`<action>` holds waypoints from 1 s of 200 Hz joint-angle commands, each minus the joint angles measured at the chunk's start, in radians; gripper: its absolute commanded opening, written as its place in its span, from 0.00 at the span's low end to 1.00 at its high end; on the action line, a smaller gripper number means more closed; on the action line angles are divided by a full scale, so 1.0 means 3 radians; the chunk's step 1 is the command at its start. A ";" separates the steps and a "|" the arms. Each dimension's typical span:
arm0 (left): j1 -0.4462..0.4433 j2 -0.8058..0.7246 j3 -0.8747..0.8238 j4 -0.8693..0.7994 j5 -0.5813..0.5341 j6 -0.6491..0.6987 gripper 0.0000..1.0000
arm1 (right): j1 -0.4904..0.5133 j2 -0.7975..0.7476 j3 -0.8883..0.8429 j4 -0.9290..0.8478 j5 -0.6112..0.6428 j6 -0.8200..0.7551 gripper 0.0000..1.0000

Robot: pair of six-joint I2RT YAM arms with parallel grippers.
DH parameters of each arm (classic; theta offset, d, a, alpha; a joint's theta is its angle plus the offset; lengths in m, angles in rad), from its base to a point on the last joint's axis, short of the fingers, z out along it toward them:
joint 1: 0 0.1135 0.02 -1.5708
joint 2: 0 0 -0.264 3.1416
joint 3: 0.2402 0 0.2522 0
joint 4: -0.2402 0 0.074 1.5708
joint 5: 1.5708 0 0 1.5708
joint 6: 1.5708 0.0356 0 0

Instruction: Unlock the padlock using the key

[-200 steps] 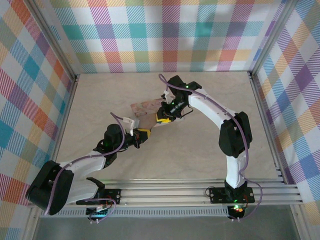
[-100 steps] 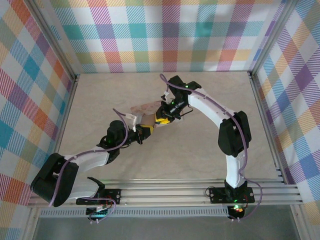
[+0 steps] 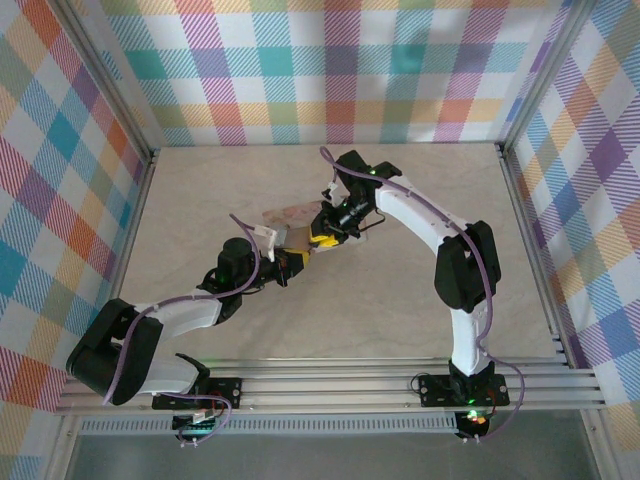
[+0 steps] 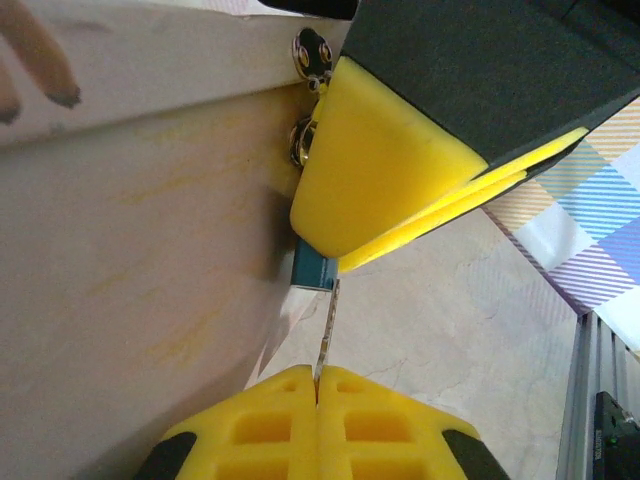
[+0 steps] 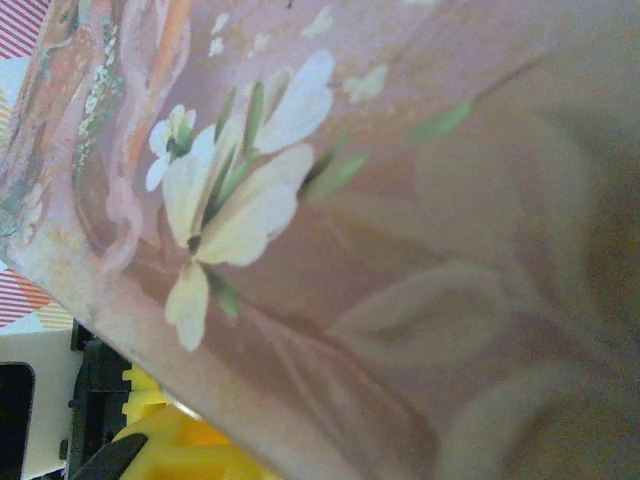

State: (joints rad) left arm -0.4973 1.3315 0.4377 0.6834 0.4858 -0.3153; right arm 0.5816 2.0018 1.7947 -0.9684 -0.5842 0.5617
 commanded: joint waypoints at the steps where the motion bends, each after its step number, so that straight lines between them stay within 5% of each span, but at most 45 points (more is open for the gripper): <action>1: -0.0045 -0.0012 -0.0020 0.0122 0.0015 -0.0012 0.00 | -0.0040 -0.0041 0.0098 0.0076 -0.0187 -0.0011 0.00; 200: -0.0035 0.0239 0.0116 0.0370 0.0093 -0.0199 0.00 | -0.0062 -0.0087 -0.0044 0.0149 -0.0241 -0.0088 0.00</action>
State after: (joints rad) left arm -0.4973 1.3998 0.4511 0.7406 0.5053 -0.3573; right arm 0.5686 2.0018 1.7931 -0.9649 -0.5961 0.5613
